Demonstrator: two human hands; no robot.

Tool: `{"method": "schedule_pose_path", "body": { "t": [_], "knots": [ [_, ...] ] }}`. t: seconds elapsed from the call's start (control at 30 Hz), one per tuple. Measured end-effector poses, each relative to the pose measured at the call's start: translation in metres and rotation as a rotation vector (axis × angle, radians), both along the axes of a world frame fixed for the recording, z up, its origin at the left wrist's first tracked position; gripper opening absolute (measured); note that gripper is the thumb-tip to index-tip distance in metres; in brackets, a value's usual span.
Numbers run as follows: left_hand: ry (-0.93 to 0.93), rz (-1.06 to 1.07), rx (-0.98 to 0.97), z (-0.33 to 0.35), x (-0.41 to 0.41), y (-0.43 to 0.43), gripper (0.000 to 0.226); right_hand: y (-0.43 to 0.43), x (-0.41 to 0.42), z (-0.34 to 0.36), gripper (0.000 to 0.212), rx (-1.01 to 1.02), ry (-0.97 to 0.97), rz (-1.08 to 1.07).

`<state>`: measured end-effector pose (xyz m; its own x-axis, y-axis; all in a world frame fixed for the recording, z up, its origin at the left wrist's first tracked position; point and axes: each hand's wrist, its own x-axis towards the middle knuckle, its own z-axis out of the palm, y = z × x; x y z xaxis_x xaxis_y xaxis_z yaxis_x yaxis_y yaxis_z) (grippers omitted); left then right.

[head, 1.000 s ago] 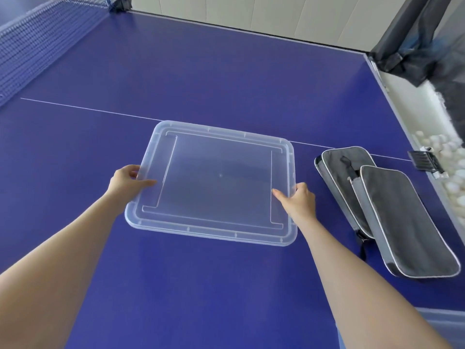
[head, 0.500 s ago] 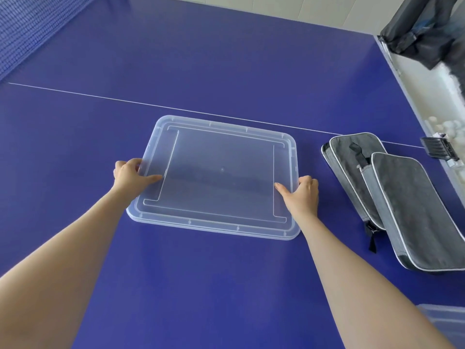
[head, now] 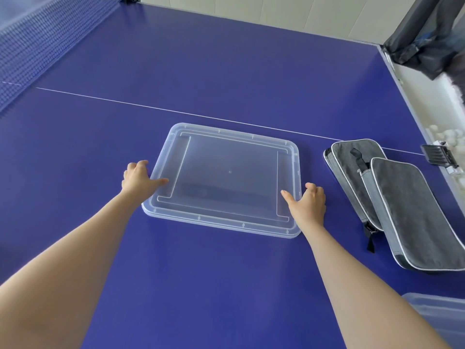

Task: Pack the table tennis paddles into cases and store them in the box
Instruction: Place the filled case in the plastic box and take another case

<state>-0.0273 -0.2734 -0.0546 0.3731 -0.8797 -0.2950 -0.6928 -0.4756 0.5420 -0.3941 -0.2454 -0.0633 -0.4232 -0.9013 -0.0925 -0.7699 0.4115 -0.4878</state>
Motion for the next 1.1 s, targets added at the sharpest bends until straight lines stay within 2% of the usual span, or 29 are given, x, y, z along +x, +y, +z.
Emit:
{"method": "schedule_pose_path", "body": {
  "t": [0.37,0.5,0.83,1.1],
  "knots": [
    [-0.306,-0.334,0.063,0.062,0.012,0.086,0.069,0.056,0.040,0.066,0.068,0.078,0.145,0.409],
    [-0.362,-0.389,0.094,0.080,0.014,0.138,0.067,0.089,0.063,0.090,0.064,0.091,0.220,0.551],
    [-0.298,-0.339,0.179,0.089,0.024,0.295,0.064,0.205,0.128,0.103,0.064,0.179,0.197,0.776],
    [-0.237,-0.086,0.235,0.075,0.047,0.428,0.064,0.282,0.187,0.080,0.067,0.288,0.212,1.064]
  ]
}}
